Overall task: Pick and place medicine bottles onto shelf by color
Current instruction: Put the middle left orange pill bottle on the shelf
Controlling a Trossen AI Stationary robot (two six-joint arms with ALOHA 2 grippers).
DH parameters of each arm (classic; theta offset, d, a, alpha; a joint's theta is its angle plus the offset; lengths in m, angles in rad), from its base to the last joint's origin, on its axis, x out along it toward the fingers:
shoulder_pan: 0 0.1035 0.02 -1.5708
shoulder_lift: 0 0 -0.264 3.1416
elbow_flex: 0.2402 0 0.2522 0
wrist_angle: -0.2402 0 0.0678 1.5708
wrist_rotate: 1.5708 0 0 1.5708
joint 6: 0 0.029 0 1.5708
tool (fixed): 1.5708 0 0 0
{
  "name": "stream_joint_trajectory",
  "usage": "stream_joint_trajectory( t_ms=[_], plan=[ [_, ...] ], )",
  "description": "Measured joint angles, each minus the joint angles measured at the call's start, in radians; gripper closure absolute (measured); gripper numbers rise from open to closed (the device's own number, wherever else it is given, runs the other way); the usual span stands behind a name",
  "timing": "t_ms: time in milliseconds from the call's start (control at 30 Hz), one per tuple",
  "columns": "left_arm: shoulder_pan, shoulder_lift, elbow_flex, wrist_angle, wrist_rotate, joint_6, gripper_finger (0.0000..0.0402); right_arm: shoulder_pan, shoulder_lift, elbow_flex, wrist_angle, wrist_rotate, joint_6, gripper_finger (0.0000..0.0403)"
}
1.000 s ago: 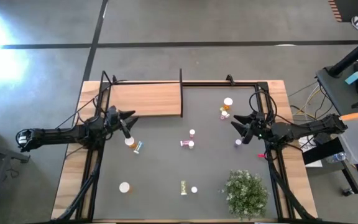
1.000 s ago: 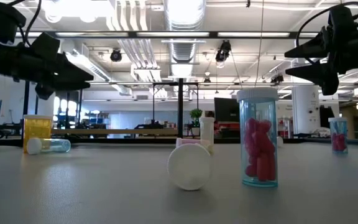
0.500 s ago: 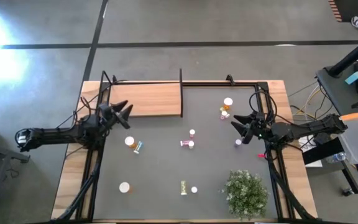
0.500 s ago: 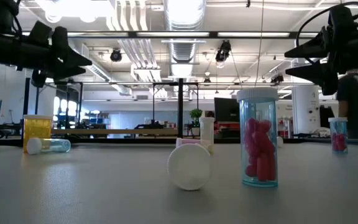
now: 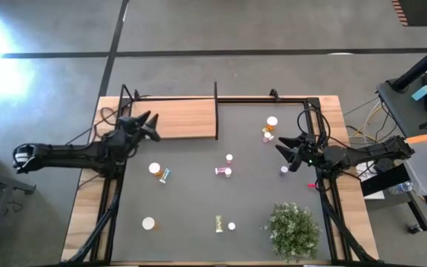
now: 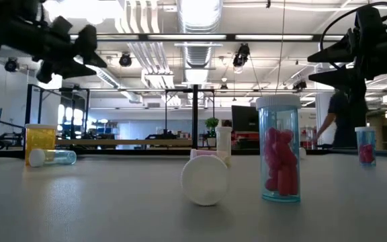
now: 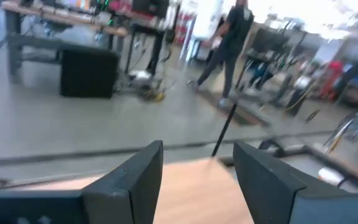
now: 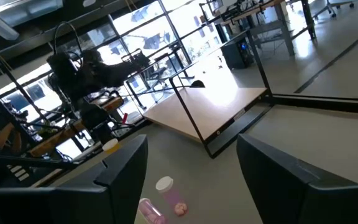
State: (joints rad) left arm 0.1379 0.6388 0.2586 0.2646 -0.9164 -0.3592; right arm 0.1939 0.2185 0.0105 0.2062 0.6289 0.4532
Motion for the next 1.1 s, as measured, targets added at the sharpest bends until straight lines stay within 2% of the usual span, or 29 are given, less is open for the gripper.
stream_joint_trajectory(
  t_ms=[100,233,500,800,933,1100],
  plan=[
    [0.0,0.112,0.066,-0.012,-0.028,-0.032,0.0221,0.0,0.0,0.0,0.0,0.0,0.0,0.0165],
    [0.0,0.256,0.166,-0.123,-0.035,-0.134,0.0221,0.0,0.0,0.0,0.0,0.0,0.0,0.0165],
    [0.016,0.523,0.379,-0.549,-0.02,-0.497,0.0221,0.0,0.0,0.0,0.0,0.0,0.0,0.0165],
    [0.054,0.738,0.638,-1.11,0.193,-0.955,0.0221,0.0,0.0,0.0,0.0,0.0,0.0,0.0165],
    [0.057,0.788,0.696,-1.243,0.302,-1.105,0.0221,0.0,0.0,0.0,0.0,0.0,0.0,0.0165],
    [0.058,0.806,0.71,-1.303,0.475,-1.154,0.0221,0.0,0.0,0.0,0.0,0.0,0.0,0.0165]
  ],
)
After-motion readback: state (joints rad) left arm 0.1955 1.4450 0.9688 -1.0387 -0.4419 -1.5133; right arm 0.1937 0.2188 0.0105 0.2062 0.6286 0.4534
